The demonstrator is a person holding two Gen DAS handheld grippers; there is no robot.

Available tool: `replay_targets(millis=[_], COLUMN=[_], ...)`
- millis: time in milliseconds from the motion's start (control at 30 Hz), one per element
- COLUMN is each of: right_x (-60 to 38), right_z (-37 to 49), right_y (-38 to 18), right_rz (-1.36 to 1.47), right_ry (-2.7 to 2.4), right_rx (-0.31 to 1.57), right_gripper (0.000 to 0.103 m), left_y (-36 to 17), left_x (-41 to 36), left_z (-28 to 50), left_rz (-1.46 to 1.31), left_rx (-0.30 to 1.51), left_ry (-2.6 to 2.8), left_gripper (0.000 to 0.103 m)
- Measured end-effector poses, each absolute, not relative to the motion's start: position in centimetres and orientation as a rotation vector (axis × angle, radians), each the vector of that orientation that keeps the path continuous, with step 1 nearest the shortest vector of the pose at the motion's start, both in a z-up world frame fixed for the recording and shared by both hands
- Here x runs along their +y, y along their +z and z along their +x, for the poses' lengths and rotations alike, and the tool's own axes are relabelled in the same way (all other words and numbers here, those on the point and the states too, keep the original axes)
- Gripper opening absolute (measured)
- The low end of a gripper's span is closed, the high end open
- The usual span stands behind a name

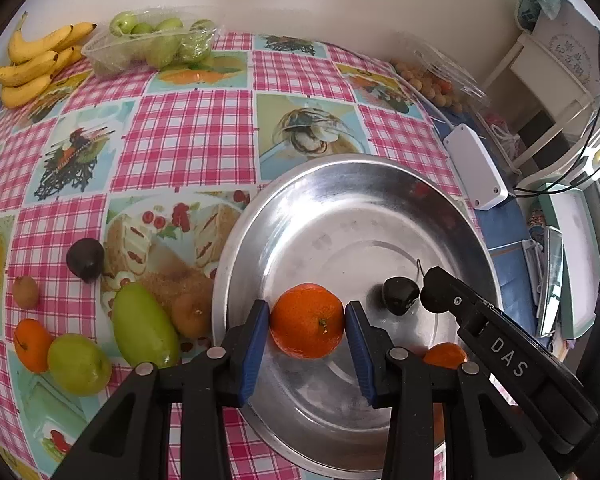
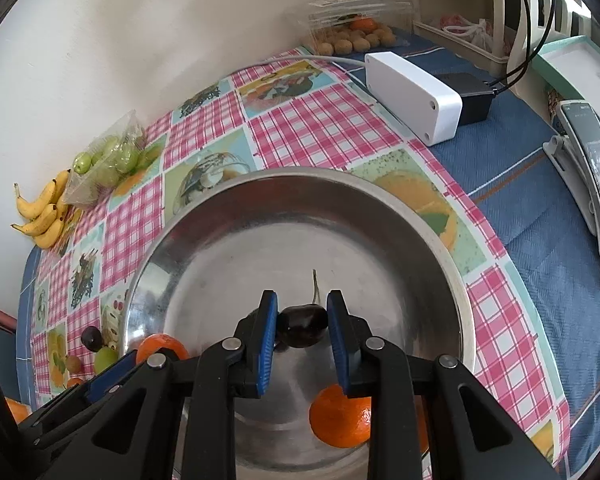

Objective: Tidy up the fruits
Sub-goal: 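Carry the plum and tangerine into the steel bowl and open both grippers, then move both grippers back from the bowl toward the loose fruit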

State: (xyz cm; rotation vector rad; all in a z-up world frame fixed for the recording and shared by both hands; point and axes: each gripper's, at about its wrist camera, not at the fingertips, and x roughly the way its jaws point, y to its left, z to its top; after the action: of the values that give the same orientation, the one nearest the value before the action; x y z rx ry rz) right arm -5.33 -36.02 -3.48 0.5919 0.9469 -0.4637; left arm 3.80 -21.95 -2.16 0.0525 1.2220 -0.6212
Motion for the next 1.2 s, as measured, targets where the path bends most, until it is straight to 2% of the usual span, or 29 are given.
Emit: replay_targets(millis=[333,400,467,633,700,767,1000,1067,1133,1200], right_x=[-36.1,-36.1,-36.0,-35.9,-35.9,-35.8,-35.5,-35.3,-35.2,-35.0], right_z=[-5.3,-5.3,-5.3,-5.5,-5.5,-5.5,-5.3,-5.2,-5.2,-5.1], right_y=[-3.3,-3.3,-3.2,-2.6,-2.3,-1.9,-2.0,-2.0,-1.9,-1.9], right_rz=[0.594,0.596,0.595,0.59,0.584,0.581,0.576,0.571,0.564,0.555], right_ry=[-0.467,-0.464,-0.465,-0.467,-0.465,-0.46,-0.446,-0.442,-0.438,-0.434], right_rx=[0.939,0.937,0.933,0.917,0.908,0.897,0.921,0.924,0.924,0.93], right_gripper=[0.027,0.03,0.044,0.046,0.054,0.07,0.077,0.084,0.084,0.084], left_y=[-2.1,-1.7,-1.2,-0.2,0.3,0.8,0.7,0.8,0.7,0.7], left_x=[-22.0,-21.9,-21.8,-21.4,-21.1,-20.5,-18.1,-17.4,-16.7,-16.2], left_z=[3.6,3.6,3.6,3.7,3.8,4.1,5.6,5.9,6.2,6.5], left_rz=[0.063,0.056,0.056,0.047,0.048,0.044,-0.001,-0.011,-0.022,-0.02], left_rx=[1.218,1.213,1.197,1.176,1.163,1.158,1.16,1.154,1.146,1.135], left_ry=[-0.616,-0.624,-0.625,-0.623,-0.604,-0.567,-0.455,-0.425,-0.394,-0.35], left_gripper=[0.043,0.045,0.05,0.054,0.06,0.065,0.086,0.087,0.089,0.103])
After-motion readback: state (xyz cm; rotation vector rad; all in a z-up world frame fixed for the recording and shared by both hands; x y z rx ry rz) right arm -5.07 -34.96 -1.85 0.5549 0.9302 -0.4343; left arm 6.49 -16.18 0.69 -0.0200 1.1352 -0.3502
